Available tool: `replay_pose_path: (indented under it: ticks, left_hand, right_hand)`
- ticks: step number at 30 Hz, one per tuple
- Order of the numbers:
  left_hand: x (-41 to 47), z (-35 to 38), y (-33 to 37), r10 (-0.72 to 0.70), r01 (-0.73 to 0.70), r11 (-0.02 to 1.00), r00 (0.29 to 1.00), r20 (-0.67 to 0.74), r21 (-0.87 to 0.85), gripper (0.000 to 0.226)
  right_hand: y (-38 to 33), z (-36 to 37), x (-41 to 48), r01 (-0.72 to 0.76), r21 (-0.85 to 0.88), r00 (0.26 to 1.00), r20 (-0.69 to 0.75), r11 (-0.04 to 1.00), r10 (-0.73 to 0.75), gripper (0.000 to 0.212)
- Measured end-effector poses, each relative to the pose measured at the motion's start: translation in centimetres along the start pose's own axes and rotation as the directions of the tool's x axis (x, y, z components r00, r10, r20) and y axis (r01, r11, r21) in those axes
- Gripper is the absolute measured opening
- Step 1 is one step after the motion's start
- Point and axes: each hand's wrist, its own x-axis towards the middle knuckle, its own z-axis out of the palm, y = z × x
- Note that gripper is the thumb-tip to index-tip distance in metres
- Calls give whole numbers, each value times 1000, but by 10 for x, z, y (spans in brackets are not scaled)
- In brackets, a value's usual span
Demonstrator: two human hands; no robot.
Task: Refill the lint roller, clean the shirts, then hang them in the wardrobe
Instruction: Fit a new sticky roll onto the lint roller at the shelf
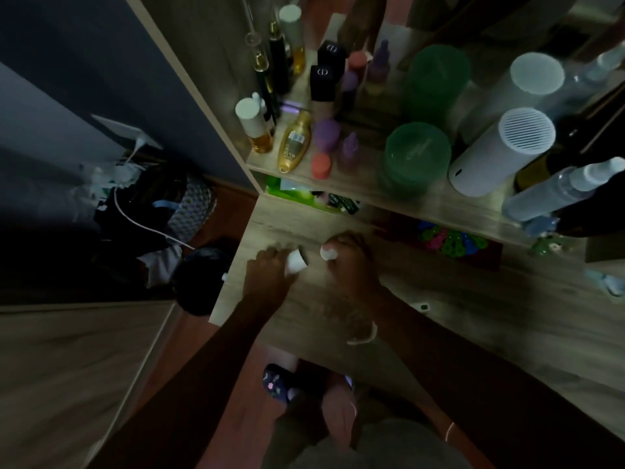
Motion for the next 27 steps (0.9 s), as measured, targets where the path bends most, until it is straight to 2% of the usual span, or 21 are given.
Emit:
replay_pose_path:
  ticks: [3, 6, 9, 12, 16, 20, 27]
  left_hand:
    - [-19, -2, -3, -33, 32, 984, 999, -2, -174, 57]
    - [-36, -15, -4, -48, 33, 947, 998, -38, -321, 64]
    - [-52, -34, 2, -37, -8, 920, 993, -108, -392, 67]
    - [-68, -51, 9, -45, -32, 896, 986, -163, -443, 69]
    - [-85, -68, 18, -45, -61, 881, 976, -212, -469, 69]
    - [-95, -80, 27, -46, -69, 887, 971, -236, -457, 73]
    - [-100, -93, 39, -56, -81, 878, 962, -268, -472, 77]
  right_hand:
    - [-7, -10, -5, -5, 229, 999, -33, 973, 13, 20]
    - [-28, -32, -19, -52, 511, 999, 34, 858, 40, 20]
    - [-48, -60, -32, -70, 638, 995, 97, 767, 11, 21]
    - [-64, -83, -44, -24, 684, 995, 87, 730, -48, 19]
    - [-75, -102, -50, 35, 674, 991, 71, 737, -112, 21]
    - [-80, -114, -49, 76, 662, 985, 68, 746, -160, 14]
    - [-82, -123, -51, 151, 643, 974, 32, 751, -224, 21]
